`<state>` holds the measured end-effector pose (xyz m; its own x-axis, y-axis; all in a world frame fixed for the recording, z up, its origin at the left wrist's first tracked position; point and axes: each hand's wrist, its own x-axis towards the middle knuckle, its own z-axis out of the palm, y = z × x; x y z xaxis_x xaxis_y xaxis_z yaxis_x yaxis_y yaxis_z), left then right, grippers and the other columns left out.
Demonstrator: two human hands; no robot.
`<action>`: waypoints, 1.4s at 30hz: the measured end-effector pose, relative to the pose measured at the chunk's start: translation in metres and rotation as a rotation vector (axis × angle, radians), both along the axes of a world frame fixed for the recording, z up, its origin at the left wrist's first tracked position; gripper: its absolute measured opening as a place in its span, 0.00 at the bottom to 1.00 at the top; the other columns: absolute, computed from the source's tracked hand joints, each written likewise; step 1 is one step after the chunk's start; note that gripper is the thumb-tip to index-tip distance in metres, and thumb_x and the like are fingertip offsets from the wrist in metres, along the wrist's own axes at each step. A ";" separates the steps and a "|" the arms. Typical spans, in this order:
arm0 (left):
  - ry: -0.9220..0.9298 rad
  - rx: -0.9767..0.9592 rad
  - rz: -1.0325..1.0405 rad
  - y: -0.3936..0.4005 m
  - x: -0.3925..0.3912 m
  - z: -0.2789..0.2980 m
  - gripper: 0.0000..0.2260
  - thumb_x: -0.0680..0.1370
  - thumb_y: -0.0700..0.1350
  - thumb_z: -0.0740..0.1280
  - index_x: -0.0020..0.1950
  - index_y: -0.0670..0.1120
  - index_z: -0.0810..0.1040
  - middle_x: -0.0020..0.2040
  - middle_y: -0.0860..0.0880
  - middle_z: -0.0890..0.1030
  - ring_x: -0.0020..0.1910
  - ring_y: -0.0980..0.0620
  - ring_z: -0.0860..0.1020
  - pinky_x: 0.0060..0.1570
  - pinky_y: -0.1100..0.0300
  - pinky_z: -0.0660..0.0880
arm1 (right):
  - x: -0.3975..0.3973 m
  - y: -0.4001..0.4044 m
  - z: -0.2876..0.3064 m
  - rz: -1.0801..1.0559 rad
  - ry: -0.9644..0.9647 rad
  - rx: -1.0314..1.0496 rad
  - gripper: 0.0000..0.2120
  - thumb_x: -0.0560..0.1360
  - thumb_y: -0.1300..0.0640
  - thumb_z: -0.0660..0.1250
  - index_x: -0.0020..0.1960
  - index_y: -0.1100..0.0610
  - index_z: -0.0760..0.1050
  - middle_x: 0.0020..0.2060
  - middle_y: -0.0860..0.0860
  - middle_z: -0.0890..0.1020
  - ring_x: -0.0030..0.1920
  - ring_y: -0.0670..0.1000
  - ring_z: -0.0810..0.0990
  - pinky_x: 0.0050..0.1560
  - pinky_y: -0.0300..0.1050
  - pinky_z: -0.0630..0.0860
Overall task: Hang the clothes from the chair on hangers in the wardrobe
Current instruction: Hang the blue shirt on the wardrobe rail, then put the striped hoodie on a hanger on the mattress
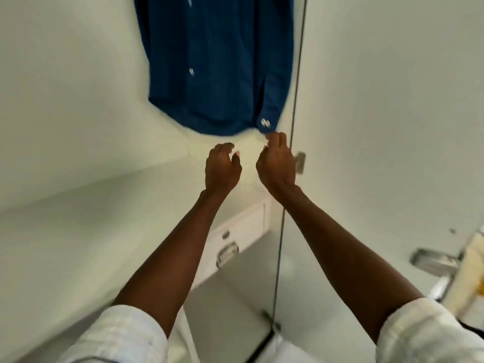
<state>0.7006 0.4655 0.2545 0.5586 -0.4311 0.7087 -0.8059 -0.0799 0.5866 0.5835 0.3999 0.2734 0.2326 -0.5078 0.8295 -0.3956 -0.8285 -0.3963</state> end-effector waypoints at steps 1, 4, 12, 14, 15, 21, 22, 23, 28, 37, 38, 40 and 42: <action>-0.003 0.000 -0.011 0.007 -0.019 -0.016 0.11 0.79 0.41 0.64 0.59 0.40 0.79 0.55 0.42 0.81 0.56 0.41 0.77 0.58 0.50 0.72 | -0.016 0.008 -0.015 0.010 0.024 0.002 0.12 0.76 0.67 0.59 0.58 0.63 0.73 0.53 0.60 0.77 0.39 0.61 0.78 0.34 0.54 0.76; 0.000 0.064 -0.067 0.032 -0.085 -0.084 0.07 0.77 0.40 0.63 0.51 0.42 0.80 0.47 0.45 0.81 0.48 0.43 0.77 0.50 0.51 0.73 | -0.077 0.036 -0.073 -0.015 0.099 0.198 0.09 0.75 0.68 0.57 0.53 0.62 0.71 0.52 0.57 0.75 0.35 0.59 0.74 0.33 0.50 0.70; 0.118 0.744 -0.316 0.137 -0.221 -0.317 0.09 0.75 0.41 0.61 0.46 0.41 0.81 0.46 0.40 0.81 0.48 0.37 0.79 0.49 0.47 0.76 | -0.233 0.131 -0.300 -0.179 0.504 0.835 0.12 0.75 0.66 0.55 0.57 0.63 0.69 0.57 0.62 0.72 0.46 0.67 0.77 0.42 0.55 0.71; 0.066 0.957 -0.363 0.166 -0.239 -0.358 0.08 0.77 0.41 0.62 0.50 0.41 0.80 0.51 0.40 0.81 0.53 0.37 0.78 0.53 0.48 0.74 | -0.268 0.167 -0.346 -0.201 0.707 0.923 0.12 0.75 0.66 0.57 0.58 0.63 0.68 0.57 0.63 0.72 0.48 0.67 0.77 0.42 0.54 0.69; 0.038 1.059 -0.405 0.181 -0.246 -0.376 0.09 0.77 0.41 0.62 0.53 0.41 0.80 0.54 0.40 0.80 0.57 0.38 0.77 0.55 0.49 0.73 | -0.283 0.185 -0.364 -0.193 0.809 0.949 0.12 0.75 0.66 0.58 0.58 0.63 0.68 0.56 0.62 0.73 0.48 0.67 0.77 0.41 0.53 0.67; -0.201 1.453 -0.664 0.240 -0.271 -0.426 0.15 0.79 0.42 0.60 0.65 0.43 0.73 0.64 0.45 0.75 0.66 0.43 0.71 0.64 0.51 0.66 | -0.334 0.268 -0.419 -0.155 1.113 1.029 0.11 0.76 0.65 0.58 0.58 0.63 0.69 0.54 0.62 0.76 0.50 0.65 0.78 0.49 0.53 0.70; -0.239 1.483 -0.699 0.242 -0.273 -0.429 0.15 0.79 0.42 0.60 0.65 0.44 0.73 0.64 0.45 0.75 0.66 0.43 0.71 0.63 0.51 0.65 | -0.338 0.275 -0.422 -0.168 1.110 1.054 0.11 0.77 0.65 0.57 0.59 0.63 0.69 0.54 0.62 0.76 0.49 0.64 0.78 0.51 0.53 0.71; -0.252 1.508 -0.721 0.242 -0.274 -0.431 0.15 0.79 0.42 0.59 0.65 0.44 0.73 0.64 0.45 0.75 0.66 0.43 0.71 0.63 0.51 0.65 | -0.340 0.280 -0.425 -0.188 1.096 1.078 0.11 0.77 0.65 0.57 0.59 0.63 0.69 0.54 0.62 0.76 0.49 0.64 0.78 0.52 0.54 0.71; -0.295 1.499 -0.763 0.232 -0.285 -0.438 0.18 0.78 0.40 0.59 0.68 0.42 0.71 0.64 0.43 0.75 0.65 0.42 0.71 0.63 0.50 0.65 | -0.350 0.292 -0.429 -0.344 0.944 1.161 0.15 0.77 0.66 0.58 0.64 0.63 0.69 0.56 0.61 0.77 0.49 0.62 0.78 0.55 0.55 0.74; -0.305 1.385 -0.867 0.187 -0.327 -0.437 0.14 0.77 0.37 0.60 0.62 0.42 0.74 0.61 0.42 0.76 0.60 0.41 0.74 0.59 0.50 0.70 | -0.394 0.275 -0.425 -0.543 0.770 1.258 0.16 0.78 0.65 0.58 0.66 0.62 0.65 0.56 0.59 0.75 0.44 0.55 0.73 0.51 0.49 0.73; -0.309 1.386 -0.865 0.178 -0.335 -0.438 0.14 0.77 0.37 0.59 0.62 0.41 0.74 0.61 0.42 0.76 0.60 0.41 0.74 0.58 0.50 0.70 | -0.402 0.268 -0.423 -0.567 0.748 1.261 0.16 0.78 0.65 0.58 0.66 0.62 0.65 0.56 0.59 0.75 0.43 0.54 0.71 0.48 0.48 0.73; -0.274 1.417 -0.874 0.157 -0.357 -0.433 0.16 0.77 0.37 0.60 0.65 0.41 0.72 0.63 0.42 0.74 0.61 0.41 0.74 0.58 0.50 0.71 | -0.421 0.247 -0.421 -0.577 0.693 1.269 0.15 0.78 0.66 0.58 0.65 0.62 0.65 0.55 0.59 0.74 0.41 0.54 0.70 0.42 0.47 0.69; -0.272 1.411 -0.882 0.123 -0.405 -0.434 0.18 0.77 0.37 0.60 0.68 0.42 0.69 0.65 0.42 0.72 0.59 0.40 0.75 0.56 0.49 0.73 | -0.467 0.213 -0.426 -0.589 0.677 1.278 0.14 0.77 0.67 0.58 0.63 0.62 0.65 0.53 0.59 0.74 0.40 0.56 0.71 0.39 0.48 0.67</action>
